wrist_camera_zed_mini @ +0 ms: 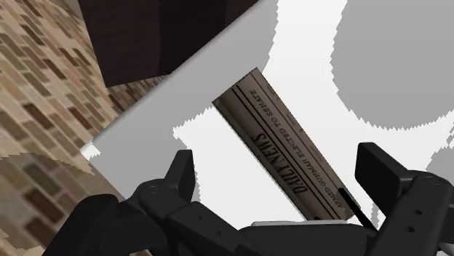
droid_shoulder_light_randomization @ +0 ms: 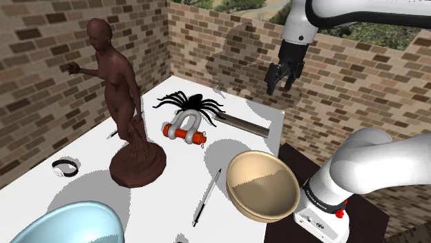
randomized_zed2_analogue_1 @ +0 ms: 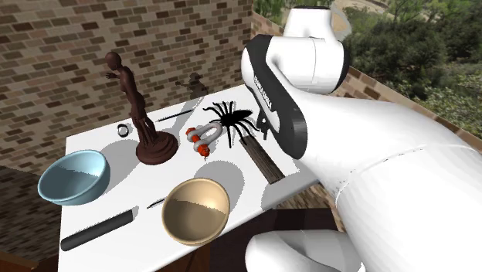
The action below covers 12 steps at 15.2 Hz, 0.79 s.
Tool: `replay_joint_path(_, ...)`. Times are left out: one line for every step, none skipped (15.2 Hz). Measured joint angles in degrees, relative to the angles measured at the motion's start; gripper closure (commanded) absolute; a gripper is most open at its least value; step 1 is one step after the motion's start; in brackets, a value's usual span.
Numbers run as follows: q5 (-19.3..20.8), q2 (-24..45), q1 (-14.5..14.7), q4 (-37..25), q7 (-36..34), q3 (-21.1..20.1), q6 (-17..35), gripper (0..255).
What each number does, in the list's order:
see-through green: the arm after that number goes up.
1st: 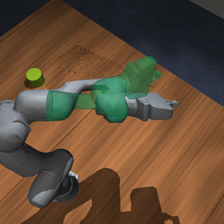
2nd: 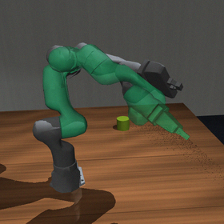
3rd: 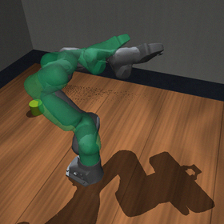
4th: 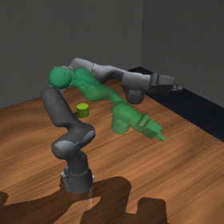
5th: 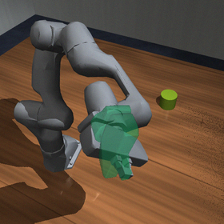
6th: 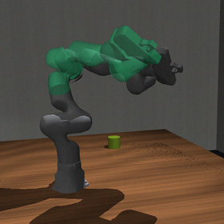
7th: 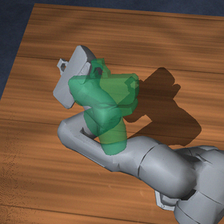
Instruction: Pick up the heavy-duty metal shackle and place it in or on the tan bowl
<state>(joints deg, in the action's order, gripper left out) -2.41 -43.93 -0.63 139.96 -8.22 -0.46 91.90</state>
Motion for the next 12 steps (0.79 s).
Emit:
replay_joint_path(0.0, 0.0, 0.0, 0.0, 0.0, 0.0, 0.0, 0)
replay_joint_path(-0.4, 0.7, 0.2, -0.2, -0.6, -0.5, 0.3, 0)
replay_joint_path(-1.0, 1.8, 0.5, -0.6, -1.5, -1.3, 0.8, 0)
replay_joint_path(-1.8, 2.7, 0.9, -0.3, -2.5, -2.2, 1.8, 0)
replay_joint_path(-2.6, 4.1, 1.4, -0.5, -3.7, -3.2, 2.8, 0)
replay_joint_path(-3.3, 5.5, 1.7, -0.8, -4.7, -4.1, 3.6, 0)
replay_joint_path(-3.8, 7.0, 2.0, -1.4, -5.6, -4.8, 4.3, 0)
replay_joint_path(-4.6, 8.6, 2.4, -1.8, -6.8, -5.8, 5.2, 0)
replay_joint_path(-5.2, 10.1, 2.7, -2.3, -7.8, -6.7, 6.0, 0)
replay_joint_path(-5.8, 11.9, 3.0, -2.9, -8.8, -7.5, 7.0, 0)
replay_joint_path(-6.4, 13.3, 3.4, -3.5, -10.0, -8.4, 7.6, 0)
replay_joint_path(-7.0, 15.5, 3.8, -4.8, -11.4, -9.6, 8.4, 0)
